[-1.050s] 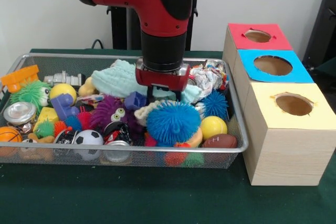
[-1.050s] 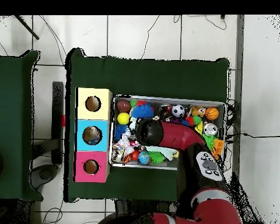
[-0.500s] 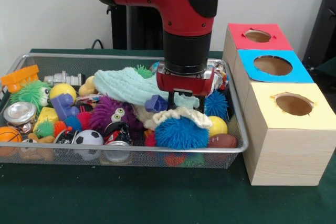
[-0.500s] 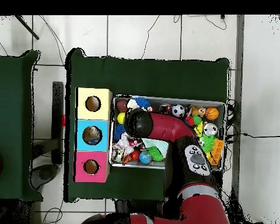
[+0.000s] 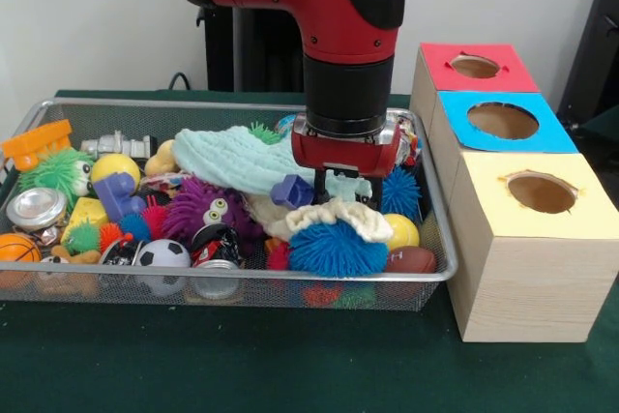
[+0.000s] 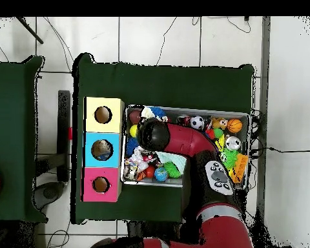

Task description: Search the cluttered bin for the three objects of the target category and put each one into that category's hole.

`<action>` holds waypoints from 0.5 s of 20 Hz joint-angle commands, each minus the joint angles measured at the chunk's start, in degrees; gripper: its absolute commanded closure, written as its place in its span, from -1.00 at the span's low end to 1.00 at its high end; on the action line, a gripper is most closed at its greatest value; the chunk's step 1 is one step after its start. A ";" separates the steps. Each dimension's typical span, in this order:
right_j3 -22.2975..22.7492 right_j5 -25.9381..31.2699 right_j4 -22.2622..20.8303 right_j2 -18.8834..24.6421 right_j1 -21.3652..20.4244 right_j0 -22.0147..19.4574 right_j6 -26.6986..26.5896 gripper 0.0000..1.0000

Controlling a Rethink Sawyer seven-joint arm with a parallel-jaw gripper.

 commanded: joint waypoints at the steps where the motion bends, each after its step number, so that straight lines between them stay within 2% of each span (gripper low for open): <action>1: -3.29 -1.87 4.73 6.54 -0.18 1.02 9.63 -1.00; 5: -0.85 0.30 4.86 5.47 -2.27 1.07 9.83 -1.00; 10: 8.20 7.12 3.30 4.56 -12.86 -2.17 5.14 -1.00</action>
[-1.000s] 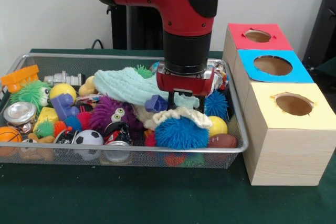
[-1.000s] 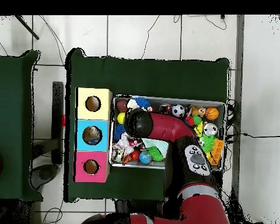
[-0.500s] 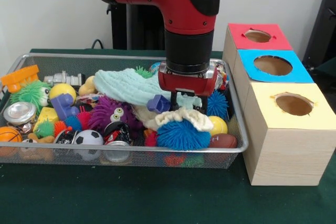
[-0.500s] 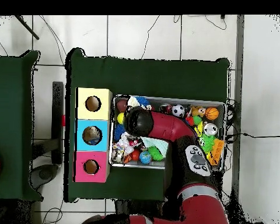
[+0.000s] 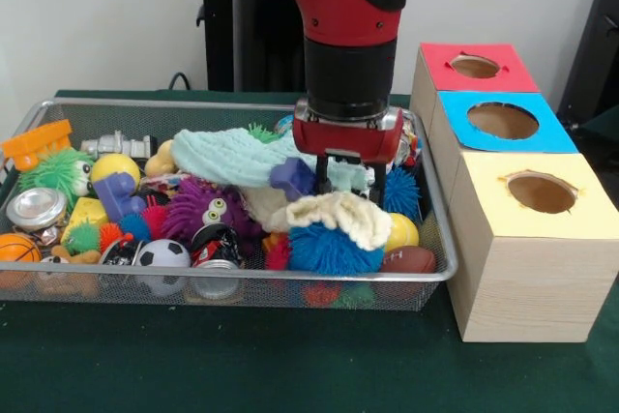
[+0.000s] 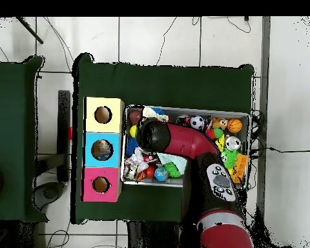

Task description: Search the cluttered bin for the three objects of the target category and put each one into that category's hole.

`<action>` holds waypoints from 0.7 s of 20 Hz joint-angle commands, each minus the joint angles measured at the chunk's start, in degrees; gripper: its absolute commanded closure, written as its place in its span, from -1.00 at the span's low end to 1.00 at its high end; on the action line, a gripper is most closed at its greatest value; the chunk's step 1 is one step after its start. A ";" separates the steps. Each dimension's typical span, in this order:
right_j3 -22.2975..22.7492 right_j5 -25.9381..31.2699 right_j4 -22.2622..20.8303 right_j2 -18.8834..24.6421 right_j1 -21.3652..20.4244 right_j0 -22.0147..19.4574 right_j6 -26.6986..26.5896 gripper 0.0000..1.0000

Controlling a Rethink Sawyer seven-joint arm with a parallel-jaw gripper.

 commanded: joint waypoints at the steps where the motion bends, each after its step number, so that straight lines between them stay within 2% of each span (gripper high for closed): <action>1: 8.24 7.81 2.64 4.68 -11.71 -3.02 3.89 -1.00; 4: 13.51 10.14 2.61 6.26 -16.55 -6.32 0.27 -1.00; 7: 17.08 10.64 2.36 8.72 -19.25 -10.23 -3.25 -1.00; 14: 20.43 9.05 -0.53 11.84 -21.02 -16.25 -5.84 -1.00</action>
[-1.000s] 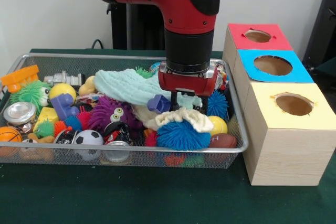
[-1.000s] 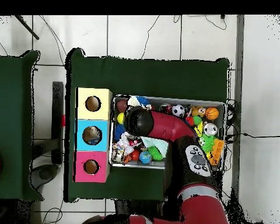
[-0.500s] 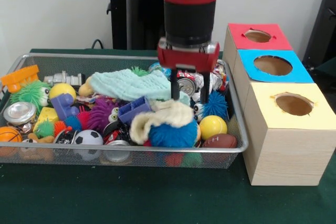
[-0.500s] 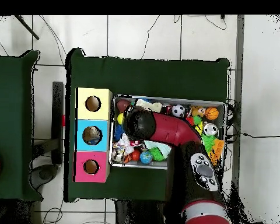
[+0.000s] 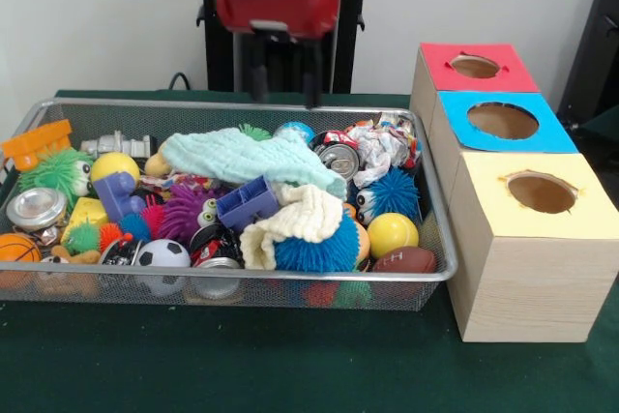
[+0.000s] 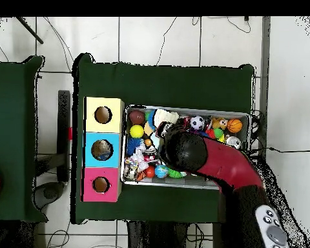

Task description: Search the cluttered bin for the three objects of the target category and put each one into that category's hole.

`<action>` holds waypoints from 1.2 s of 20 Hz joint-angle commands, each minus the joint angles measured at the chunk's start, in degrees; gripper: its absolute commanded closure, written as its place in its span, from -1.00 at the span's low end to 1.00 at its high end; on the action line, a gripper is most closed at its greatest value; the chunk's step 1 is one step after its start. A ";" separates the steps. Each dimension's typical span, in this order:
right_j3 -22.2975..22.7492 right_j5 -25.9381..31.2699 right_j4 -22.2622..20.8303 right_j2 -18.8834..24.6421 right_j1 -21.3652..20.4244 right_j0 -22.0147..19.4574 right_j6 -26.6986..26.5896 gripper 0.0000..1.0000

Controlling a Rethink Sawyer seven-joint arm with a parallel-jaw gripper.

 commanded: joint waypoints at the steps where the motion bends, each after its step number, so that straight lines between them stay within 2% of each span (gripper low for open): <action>1: 9.19 4.56 -1.20 7.33 -3.80 -5.03 -5.87 -1.00; 5: 11.76 3.55 -2.66 8.65 -4.25 -7.06 -5.90 -1.00; 8: 12.09 2.37 -4.82 7.90 -2.71 -6.85 -5.28 -1.00; 13: 12.69 -1.74 -7.40 7.61 1.23 -7.20 -3.83 -1.00; 19: 12.26 -9.17 -11.51 5.54 8.62 -5.67 0.54 -1.00; 24: 11.26 -12.45 -12.70 6.18 11.76 -6.10 1.90 -1.00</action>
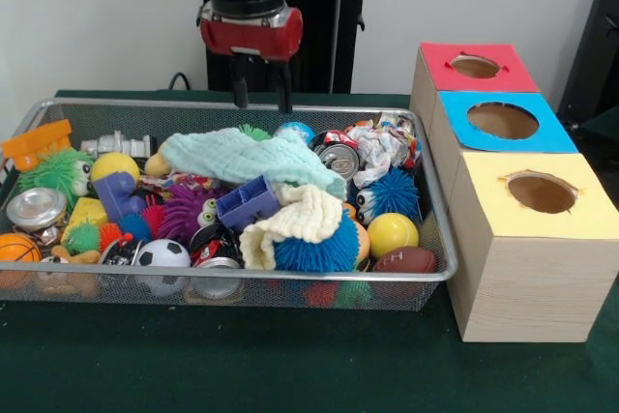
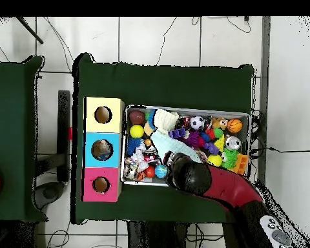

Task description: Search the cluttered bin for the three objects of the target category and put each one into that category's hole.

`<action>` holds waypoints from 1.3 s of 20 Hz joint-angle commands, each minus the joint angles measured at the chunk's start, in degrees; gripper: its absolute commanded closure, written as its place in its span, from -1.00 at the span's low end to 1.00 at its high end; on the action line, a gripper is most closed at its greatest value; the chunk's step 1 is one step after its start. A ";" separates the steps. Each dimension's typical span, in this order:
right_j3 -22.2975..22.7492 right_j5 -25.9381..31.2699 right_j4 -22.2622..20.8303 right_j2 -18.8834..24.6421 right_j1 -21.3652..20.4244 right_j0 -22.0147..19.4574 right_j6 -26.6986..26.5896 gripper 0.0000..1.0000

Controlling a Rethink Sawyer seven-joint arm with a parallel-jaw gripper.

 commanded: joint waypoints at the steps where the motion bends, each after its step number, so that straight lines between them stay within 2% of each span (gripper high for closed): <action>1: 1.32 -7.11 -4.37 3.94 7.09 0.07 2.29 -1.00; 6: -5.09 -11.49 -5.69 2.10 13.08 1.17 3.37 -1.00; 9: -9.18 -11.04 -5.61 3.37 16.06 0.10 1.94 -1.00; 16: -16.30 -9.59 -6.22 3.51 17.51 0.53 -0.34 -1.00; 18: -17.14 -6.53 -5.85 3.49 16.22 0.69 -0.93 -1.00; 21: -15.85 0.14 -6.12 3.40 11.49 -0.48 -3.31 -1.00; 26: -16.06 8.11 -9.18 5.13 3.92 -6.38 -11.64 -1.00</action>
